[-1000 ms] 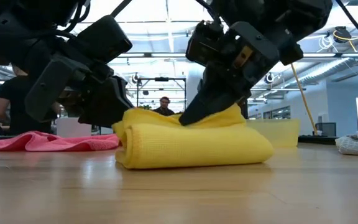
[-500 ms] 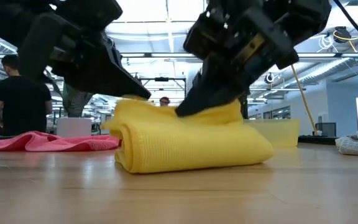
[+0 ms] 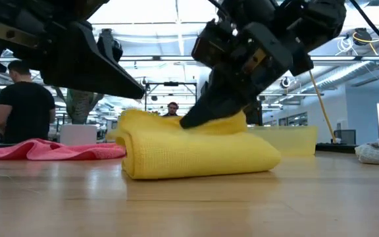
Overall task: Fold microfiber towels
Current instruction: Fold the yellow kitchen towel
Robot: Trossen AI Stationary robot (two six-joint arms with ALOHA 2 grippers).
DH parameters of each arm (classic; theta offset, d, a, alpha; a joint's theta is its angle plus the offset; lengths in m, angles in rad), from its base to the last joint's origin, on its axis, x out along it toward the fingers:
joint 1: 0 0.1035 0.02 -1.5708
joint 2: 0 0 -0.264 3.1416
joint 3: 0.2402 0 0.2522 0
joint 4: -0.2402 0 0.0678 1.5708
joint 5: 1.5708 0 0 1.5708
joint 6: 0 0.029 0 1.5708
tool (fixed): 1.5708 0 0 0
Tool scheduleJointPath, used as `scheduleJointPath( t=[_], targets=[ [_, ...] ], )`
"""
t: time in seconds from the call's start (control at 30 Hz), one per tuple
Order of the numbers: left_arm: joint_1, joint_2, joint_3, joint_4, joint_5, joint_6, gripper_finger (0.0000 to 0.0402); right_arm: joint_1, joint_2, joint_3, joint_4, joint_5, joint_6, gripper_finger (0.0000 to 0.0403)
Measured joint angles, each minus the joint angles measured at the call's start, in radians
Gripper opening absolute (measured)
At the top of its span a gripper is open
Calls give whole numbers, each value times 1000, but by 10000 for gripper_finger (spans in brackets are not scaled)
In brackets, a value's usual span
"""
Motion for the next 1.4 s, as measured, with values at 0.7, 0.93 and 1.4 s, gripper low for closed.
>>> scheduleJointPath(
  t=[0.7, 0.93, 1.4],
  targets=[
    [1, 0, 0, 36, 27, 24, 33, -15, 8, 0, 19, 64, -20, 14],
    [1, 0, 0, 35, 28, 23, 33, -20, 12, 0, 31, 64, -24, 89],
    [1, 1, -1, 31, 28, 19, 33, 33, -148, 0, -111, 181, -97, 102]
  ],
)
